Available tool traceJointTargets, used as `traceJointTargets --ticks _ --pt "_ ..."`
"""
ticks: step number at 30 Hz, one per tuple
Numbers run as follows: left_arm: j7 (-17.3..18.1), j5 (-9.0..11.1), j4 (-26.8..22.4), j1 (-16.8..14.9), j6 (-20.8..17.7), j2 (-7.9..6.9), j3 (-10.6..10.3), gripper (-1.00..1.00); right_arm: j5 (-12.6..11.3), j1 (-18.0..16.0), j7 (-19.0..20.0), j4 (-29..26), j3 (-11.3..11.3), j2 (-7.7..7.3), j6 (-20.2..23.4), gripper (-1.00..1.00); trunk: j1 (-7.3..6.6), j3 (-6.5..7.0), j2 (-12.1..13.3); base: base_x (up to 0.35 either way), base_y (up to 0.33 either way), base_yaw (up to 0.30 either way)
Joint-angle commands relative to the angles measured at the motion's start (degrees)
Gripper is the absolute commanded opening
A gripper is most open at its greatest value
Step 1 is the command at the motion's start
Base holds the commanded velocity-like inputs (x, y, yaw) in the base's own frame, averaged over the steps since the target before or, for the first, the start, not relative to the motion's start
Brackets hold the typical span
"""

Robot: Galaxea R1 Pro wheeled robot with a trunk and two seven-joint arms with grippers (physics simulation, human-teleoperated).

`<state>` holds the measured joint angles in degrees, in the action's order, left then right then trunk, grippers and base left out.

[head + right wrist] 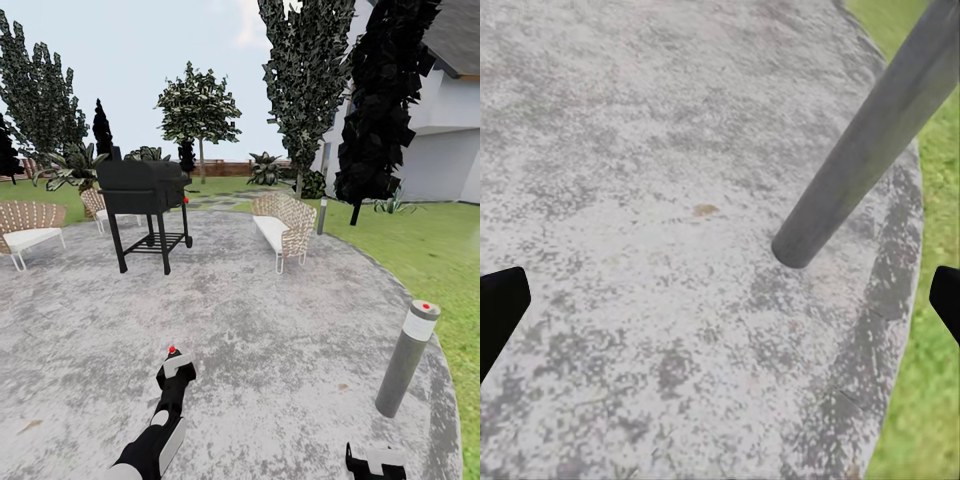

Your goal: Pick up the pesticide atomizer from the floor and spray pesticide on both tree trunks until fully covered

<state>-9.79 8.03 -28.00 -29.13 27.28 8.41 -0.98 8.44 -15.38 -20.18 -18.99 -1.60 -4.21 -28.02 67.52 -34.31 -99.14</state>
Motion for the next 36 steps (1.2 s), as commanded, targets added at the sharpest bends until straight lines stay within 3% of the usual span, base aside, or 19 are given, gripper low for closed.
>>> traceJointTargets --ticks 1,6,9,12,18,26,33,36 --pt "0.0 -0.02 0.02 0.02 0.02 -0.01 -0.01 -1.0 0.03 0.0 0.02 -0.03 0.01 0.0 -0.04 1.0 -0.23 0.19 0.42 0.0 0.0 0.0" --pt "0.0 -0.01 -0.06 0.02 0.04 0.0 0.01 -1.0 0.16 0.0 0.04 -0.86 1.35 -0.01 -0.2 1.0 -1.33 1.08 2.42 0.0 0.0 0.0" --pt "0.02 0.03 -0.28 0.04 0.05 0.0 -0.06 -1.0 0.18 0.0 0.01 -4.27 5.01 -0.01 -0.24 1.0 -1.98 1.62 3.63 0.0 0.0 0.0" --pt "0.03 0.05 -1.1 0.02 0.05 0.0 -0.09 -1.0 0.18 0.0 -0.02 -5.48 6.78 -0.01 -0.23 1.0 -2.64 2.16 4.83 0.0 0.0 0.0" --pt "0.03 0.05 -1.75 0.01 0.05 0.01 -0.02 -1.0 0.17 0.0 -0.02 -6.19 7.95 0.12 -0.17 1.0 -3.96 3.24 7.24 0.0 0.0 0.0" --pt "0.03 0.05 -1.81 0.0 0.05 0.58 0.05 -1.0 0.25 0.0 -0.03 -6.14 12.04 1.73 -0.03 1.0 -5.72 4.67 10.44 0.0 0.0 0.0" --pt "0.03 -0.02 -1.34 0.02 0.05 0.58 0.23 -1.0 0.26 0.0 -0.03 -4.33 12.86 2.21 0.04 1.0 -7.26 5.93 13.25 0.0 0.0 0.0" --pt "0.03 -0.03 -1.29 0.03 0.05 0.56 0.22 -1.0 0.26 0.0 -0.04 -4.0 12.88 3.2 0.06 1.0 -7.91 6.47 14.45 0.0 0.0 0.0"
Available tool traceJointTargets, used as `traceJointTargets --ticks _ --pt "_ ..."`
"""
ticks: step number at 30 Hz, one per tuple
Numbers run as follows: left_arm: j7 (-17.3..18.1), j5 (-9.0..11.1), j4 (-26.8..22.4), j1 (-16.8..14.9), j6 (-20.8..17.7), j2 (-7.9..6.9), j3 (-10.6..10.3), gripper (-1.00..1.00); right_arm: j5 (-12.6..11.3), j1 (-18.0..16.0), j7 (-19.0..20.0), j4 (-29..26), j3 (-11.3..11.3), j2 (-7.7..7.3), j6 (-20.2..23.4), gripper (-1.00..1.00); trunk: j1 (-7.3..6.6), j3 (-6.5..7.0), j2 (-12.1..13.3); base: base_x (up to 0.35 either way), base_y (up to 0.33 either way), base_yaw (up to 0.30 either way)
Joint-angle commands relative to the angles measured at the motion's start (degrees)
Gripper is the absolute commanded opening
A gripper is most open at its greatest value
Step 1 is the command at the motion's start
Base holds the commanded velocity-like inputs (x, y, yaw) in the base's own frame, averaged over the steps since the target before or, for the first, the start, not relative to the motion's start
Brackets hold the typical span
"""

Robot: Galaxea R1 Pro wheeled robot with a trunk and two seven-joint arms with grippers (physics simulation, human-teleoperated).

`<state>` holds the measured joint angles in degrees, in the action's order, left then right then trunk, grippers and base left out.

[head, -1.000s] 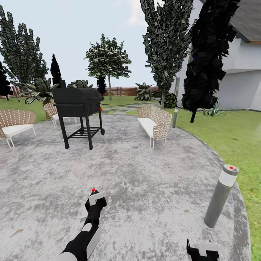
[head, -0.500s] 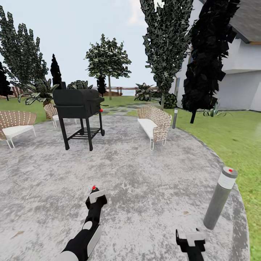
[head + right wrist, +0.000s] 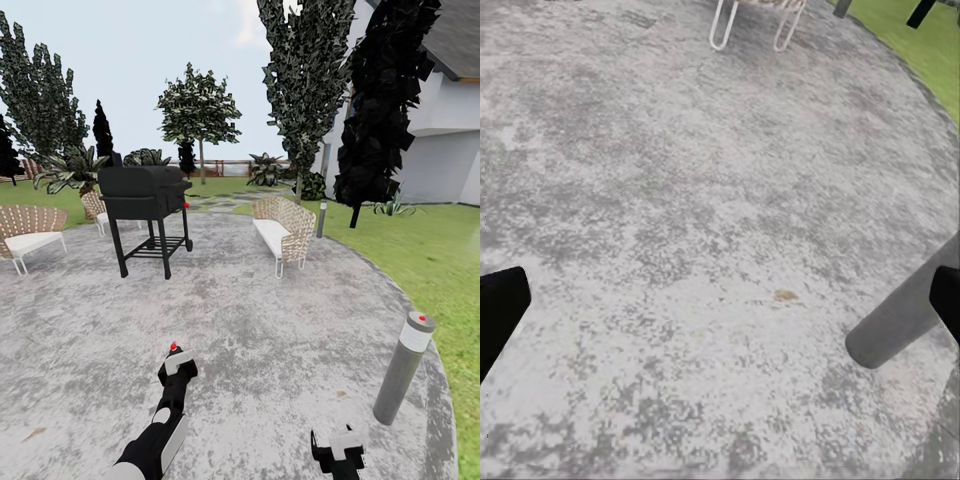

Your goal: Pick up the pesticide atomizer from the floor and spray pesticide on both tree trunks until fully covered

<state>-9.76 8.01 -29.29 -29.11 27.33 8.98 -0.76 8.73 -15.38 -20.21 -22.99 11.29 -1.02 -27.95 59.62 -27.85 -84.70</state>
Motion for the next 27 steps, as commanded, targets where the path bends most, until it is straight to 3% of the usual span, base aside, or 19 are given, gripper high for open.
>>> traceJointTargets --ticks 1,7,27 --pt "0.0 -0.03 0.0 0.0 0.0 0.0 -0.01 -1.0 -0.02 0.0 0.0 0.07 -0.02 0.2 -0.01 1.0 -0.23 0.19 0.42 0.0 0.0 0.0" --pt "0.03 -0.15 0.02 0.0 -0.03 0.05 -0.34 -1.0 -0.02 0.0 0.06 2.21 0.04 1.64 0.0 1.0 -1.55 1.26 2.82 0.0 0.0 0.0" --pt "0.0 -0.36 2.88 0.02 -0.16 -0.1 -1.02 -1.0 0.24 -0.09 0.08 0.05 0.04 1.67 0.09 1.0 -5.94 4.85 10.85 0.0 0.0 0.0"
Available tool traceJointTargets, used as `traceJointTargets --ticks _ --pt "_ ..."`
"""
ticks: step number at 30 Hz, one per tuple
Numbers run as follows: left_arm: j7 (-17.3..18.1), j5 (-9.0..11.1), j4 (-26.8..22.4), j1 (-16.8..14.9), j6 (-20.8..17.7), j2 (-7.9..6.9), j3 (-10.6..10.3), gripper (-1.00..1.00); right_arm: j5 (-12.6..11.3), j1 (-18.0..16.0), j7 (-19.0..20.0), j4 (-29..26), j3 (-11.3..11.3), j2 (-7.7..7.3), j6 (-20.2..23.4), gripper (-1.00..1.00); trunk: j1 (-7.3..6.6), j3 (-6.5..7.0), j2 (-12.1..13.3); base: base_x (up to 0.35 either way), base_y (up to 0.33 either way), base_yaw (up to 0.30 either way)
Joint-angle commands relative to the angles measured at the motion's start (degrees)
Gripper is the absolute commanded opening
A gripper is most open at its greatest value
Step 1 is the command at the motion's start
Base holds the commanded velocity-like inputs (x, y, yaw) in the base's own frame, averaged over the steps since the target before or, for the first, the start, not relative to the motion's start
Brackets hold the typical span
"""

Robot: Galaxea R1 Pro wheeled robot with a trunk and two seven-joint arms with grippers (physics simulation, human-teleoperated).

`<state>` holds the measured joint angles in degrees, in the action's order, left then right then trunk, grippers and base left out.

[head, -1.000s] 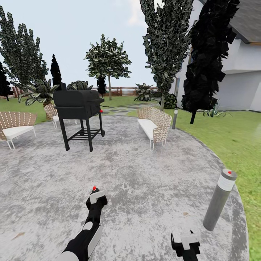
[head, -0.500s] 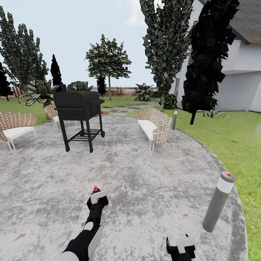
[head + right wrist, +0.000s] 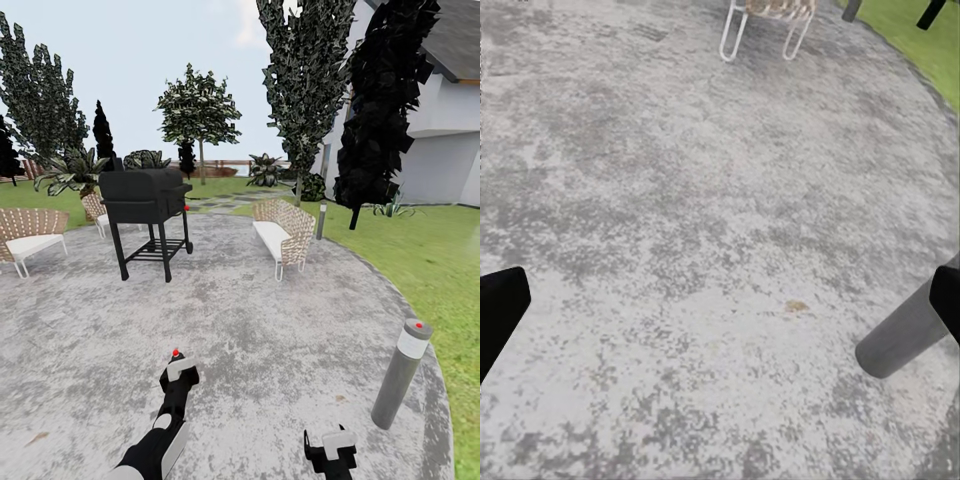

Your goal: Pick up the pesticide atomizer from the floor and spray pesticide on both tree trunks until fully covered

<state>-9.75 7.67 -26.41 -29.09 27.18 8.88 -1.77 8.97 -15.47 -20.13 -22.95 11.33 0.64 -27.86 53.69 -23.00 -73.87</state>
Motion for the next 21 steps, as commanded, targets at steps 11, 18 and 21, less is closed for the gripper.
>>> traceJointTargets --ticks 11,18,21 --pt "0.0 -0.02 -0.04 0.0 0.06 -0.05 -0.07 -1.0 0.0 0.0 0.0 0.01 0.01 0.06 0.0 1.0 -2.42 1.98 4.43 0.0 0.0 0.0" --pt "0.0 -0.02 -0.28 -0.03 0.07 -0.17 -0.08 -1.0 0.0 0.0 0.0 0.01 0.01 0.06 0.0 1.0 -3.96 3.24 7.24 0.0 0.0 0.0" --pt "0.0 -0.02 -0.3 -0.03 0.07 -0.18 -0.08 -1.0 0.0 0.0 0.0 0.01 0.01 0.06 0.0 1.0 -4.62 3.78 8.44 0.0 0.0 0.0"
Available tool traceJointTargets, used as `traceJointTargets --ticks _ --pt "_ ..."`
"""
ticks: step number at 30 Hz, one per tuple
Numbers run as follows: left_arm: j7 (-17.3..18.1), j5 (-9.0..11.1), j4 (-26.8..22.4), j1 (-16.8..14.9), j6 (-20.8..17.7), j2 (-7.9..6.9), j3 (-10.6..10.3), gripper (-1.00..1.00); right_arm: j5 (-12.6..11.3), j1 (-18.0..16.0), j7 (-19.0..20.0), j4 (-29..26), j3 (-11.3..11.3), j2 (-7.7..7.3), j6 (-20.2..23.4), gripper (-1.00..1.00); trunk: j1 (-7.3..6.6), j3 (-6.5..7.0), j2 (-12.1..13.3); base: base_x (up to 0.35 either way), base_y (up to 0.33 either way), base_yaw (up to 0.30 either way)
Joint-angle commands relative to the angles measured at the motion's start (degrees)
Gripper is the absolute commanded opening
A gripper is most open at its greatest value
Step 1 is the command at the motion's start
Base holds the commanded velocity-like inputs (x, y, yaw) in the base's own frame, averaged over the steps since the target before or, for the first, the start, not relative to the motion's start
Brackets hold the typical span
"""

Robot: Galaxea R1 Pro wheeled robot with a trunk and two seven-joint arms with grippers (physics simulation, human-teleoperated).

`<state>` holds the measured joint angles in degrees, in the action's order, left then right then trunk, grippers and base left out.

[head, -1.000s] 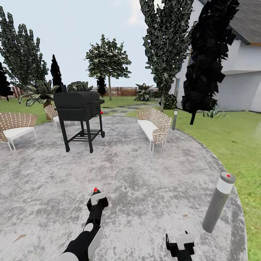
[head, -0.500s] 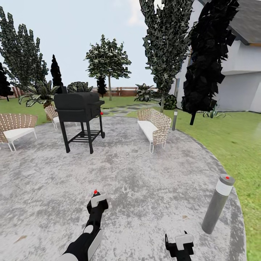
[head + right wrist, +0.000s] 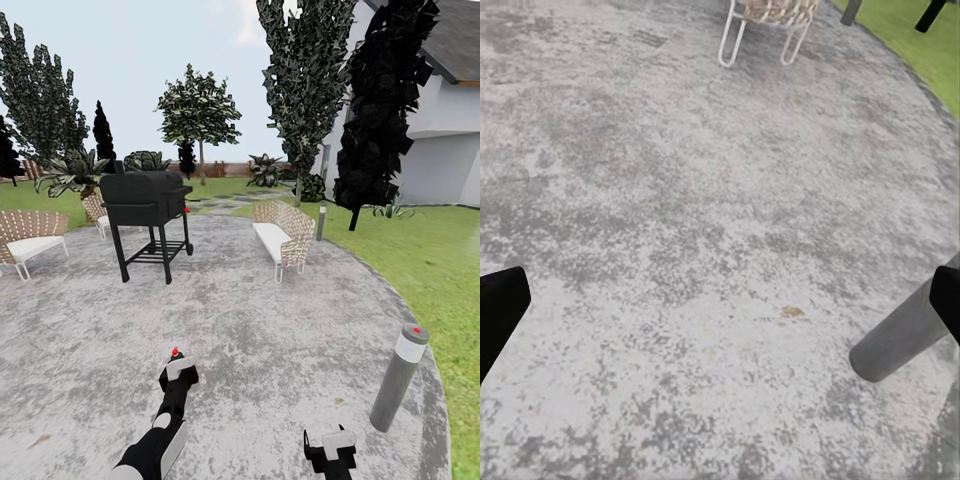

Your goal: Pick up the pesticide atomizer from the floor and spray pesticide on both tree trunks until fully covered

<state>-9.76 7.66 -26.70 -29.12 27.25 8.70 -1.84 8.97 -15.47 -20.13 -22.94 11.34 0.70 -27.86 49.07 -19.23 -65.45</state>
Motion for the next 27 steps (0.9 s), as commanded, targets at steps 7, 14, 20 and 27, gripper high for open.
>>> traceJointTargets --ticks 7,14,20,27 --pt "-0.04 0.04 0.03 0.02 -0.05 -0.8 0.14 -1.0 0.0 0.0 0.0 0.0 -0.04 -0.05 0.0 1.0 -1.55 1.26 2.82 0.0 0.0 0.0" --pt "-0.08 0.07 0.16 0.03 -0.08 -1.58 0.17 -1.0 -0.06 -0.06 -0.05 -0.06 -0.17 -0.59 0.0 1.0 -3.08 2.52 5.63 0.0 0.0 0.0" --pt "-0.09 0.08 0.33 0.03 -0.09 -1.73 0.24 -1.0 -0.29 -1.6 -0.44 -0.08 -0.48 -1.56 0.02 1.0 -4.4 3.6 8.04 0.0 0.0 0.0" --pt "-0.09 0.08 0.42 0.02 -0.09 -1.76 0.26 -1.0 -0.57 -3.24 -0.84 -0.02 -1.72 -3.8 0.05 1.0 -5.94 4.85 10.85 0.0 0.0 0.0"
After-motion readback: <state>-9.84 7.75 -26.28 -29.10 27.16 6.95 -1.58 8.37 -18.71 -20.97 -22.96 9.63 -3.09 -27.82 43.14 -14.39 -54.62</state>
